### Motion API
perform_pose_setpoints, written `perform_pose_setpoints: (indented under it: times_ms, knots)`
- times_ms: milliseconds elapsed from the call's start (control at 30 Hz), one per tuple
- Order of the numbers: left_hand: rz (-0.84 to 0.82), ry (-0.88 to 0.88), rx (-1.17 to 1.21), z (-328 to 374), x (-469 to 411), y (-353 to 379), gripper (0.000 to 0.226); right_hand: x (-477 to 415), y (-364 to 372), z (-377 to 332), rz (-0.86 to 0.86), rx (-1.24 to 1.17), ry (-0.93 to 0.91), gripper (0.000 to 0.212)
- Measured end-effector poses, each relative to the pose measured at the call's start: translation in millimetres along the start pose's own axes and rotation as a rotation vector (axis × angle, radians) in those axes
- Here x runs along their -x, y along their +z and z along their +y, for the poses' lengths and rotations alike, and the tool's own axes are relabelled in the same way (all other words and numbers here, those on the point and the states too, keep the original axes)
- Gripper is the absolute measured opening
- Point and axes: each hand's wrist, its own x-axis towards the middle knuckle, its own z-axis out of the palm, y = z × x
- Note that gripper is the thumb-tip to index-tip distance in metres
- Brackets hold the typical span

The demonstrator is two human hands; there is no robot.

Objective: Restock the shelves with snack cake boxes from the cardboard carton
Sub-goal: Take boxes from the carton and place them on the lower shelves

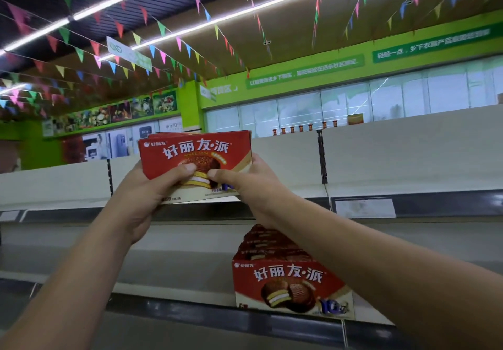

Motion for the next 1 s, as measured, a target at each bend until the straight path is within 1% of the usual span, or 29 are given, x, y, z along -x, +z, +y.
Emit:
perform_pose_setpoints:
  times_ms: [33,100,233,367,433,500,567,733,833,867,933,967,1000]
  knots:
    - [-0.003,0.0,-0.004,-1.7,-3.9,3.9,0.098,-3.6,-4.7,-0.8,0.012,0.007,-0.007,0.073]
    - [-0.017,-0.008,-0.007,-5.9,-12.7,12.2,0.102,-9.2,-16.2,-1.8,0.033,0.015,-0.02,0.078]
    - [-0.076,-0.032,-0.017,-15.1,-32.3,32.3,0.099,-17.0,-45.7,-3.1,0.065,0.04,-0.01,0.072]
    - [-0.15,-0.054,-0.025,-25.2,-52.4,55.7,0.103,-23.7,-77.8,-5.4,0.082,0.074,0.014,0.07]
    - [-0.187,-0.056,-0.038,-31.1,-63.1,67.7,0.108,-27.4,-92.4,-6.6,0.104,0.103,0.039,0.067]
    - [-0.217,-0.062,-0.052,-37.0,-74.0,79.5,0.114,-32.5,-106.5,-6.8,0.122,0.138,0.067,0.07]
    - [-0.252,-0.074,-0.062,-42.5,-84.7,90.2,0.114,-37.4,-119.2,-6.9,0.13,0.185,0.099,0.074]
    - [-0.33,-0.09,-0.11,-58.2,-108.4,111.7,0.111,-46.4,-147.1,-9.7,0.136,0.276,0.172,0.072]
    - [-0.346,-0.119,-0.133,-68.8,-121.4,122.6,0.105,-54.1,-159.1,-9.1,0.149,0.309,0.21,0.073]
    - [-0.35,-0.128,-0.146,-72.2,-125.6,125.5,0.101,-56.7,-162.9,-9.6,0.147,0.327,0.23,0.069]
    - [-0.364,-0.143,-0.168,-77.9,-132.9,131.6,0.092,-59.6,-170.1,-13.2,0.119,0.362,0.271,0.049]
    - [-0.37,-0.15,-0.176,-80.6,-136.0,134.5,0.087,-61.5,-174.2,-14.4,0.102,0.376,0.291,0.043]
    - [-0.375,-0.154,-0.186,-83.3,-139.4,137.9,0.081,-64.1,-178.6,-15.3,0.087,0.391,0.307,0.042]
